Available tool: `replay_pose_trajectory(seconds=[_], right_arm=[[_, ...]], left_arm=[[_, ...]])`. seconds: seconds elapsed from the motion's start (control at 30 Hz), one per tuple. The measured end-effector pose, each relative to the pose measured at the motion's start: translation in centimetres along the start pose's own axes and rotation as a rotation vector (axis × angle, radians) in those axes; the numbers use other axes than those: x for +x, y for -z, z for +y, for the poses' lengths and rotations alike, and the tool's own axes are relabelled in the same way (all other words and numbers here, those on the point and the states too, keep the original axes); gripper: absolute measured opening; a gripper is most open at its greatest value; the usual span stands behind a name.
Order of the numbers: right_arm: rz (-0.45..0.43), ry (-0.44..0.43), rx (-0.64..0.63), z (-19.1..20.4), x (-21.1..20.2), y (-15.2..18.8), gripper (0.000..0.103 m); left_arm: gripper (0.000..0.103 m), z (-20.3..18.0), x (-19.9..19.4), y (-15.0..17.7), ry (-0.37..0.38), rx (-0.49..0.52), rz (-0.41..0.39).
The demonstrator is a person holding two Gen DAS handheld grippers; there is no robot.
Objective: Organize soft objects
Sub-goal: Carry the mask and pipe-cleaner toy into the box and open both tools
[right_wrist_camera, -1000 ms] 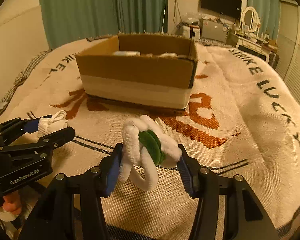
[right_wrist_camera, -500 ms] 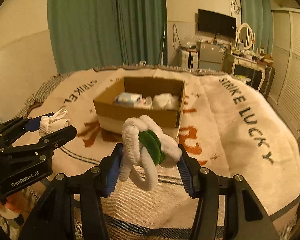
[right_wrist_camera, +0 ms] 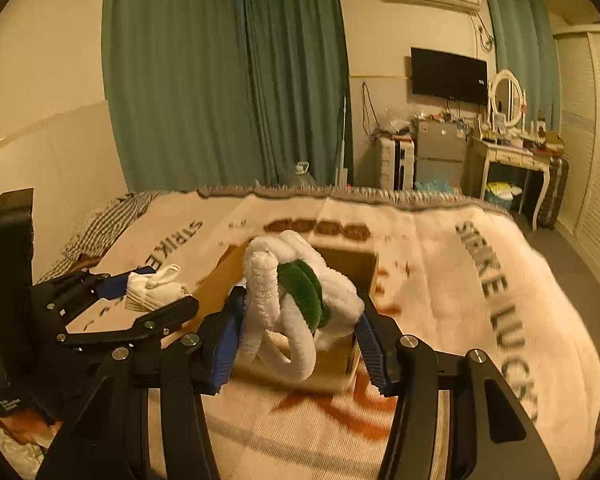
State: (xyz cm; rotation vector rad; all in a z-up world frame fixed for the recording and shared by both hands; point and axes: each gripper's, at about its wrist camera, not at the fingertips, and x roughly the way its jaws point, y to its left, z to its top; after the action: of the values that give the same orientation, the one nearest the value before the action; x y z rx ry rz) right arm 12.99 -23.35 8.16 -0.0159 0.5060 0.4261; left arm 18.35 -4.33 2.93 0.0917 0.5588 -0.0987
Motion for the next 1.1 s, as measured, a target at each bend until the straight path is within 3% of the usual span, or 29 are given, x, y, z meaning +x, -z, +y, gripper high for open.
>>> replay_pose_trajectory(seconds=[0.17, 0.37, 0.5, 0.7, 0.83, 0.9, 1.0, 1.1], right_arm=[[-0.017, -0.047, 0.014, -1.5, 3.7, -4.3, 0.052], [0.007, -0.022, -0.033, -2.5, 9.4, -8.0, 0.053], [0.088, -0.019, -0.056, -3.0, 14.3, -7.7, 0.053], [0.224, -0.049, -0.016, -4.2, 20.7, -3.7, 0.052], [0.253, -0.045, 0.037, -5.3, 22.1, -2.5, 0.061], [0.268, -0.051, 0.051, -5.7, 22.2, -2.4, 0.065], [0.244, -0.036, 0.063, -6.0, 21.0, -2.8, 0.074], [0.206, -0.016, 0.073, -5.9, 18.4, -3.9, 0.074]], left_arm=[[0.055, 1.4, 3.7, -3.6, -0.045, 0.038, -0.024], [0.055, 3.4, 8.6, -5.1, -0.02, 0.002, 0.022], [0.055, 3.5, 12.4, -4.2, 0.0, 0.0, 0.088], [0.056, 2.9, 15.6, -2.3, 0.033, 0.027, 0.183], [0.063, 3.2, 15.5, -2.5, 0.023, 0.005, 0.176], [0.084, 3.4, 15.3, -2.6, -0.003, -0.009, 0.168], [0.085, 3.4, 14.5, -2.8, -0.014, -0.008, 0.137], [0.085, 2.9, 12.4, -3.6, -0.033, 0.022, 0.106]])
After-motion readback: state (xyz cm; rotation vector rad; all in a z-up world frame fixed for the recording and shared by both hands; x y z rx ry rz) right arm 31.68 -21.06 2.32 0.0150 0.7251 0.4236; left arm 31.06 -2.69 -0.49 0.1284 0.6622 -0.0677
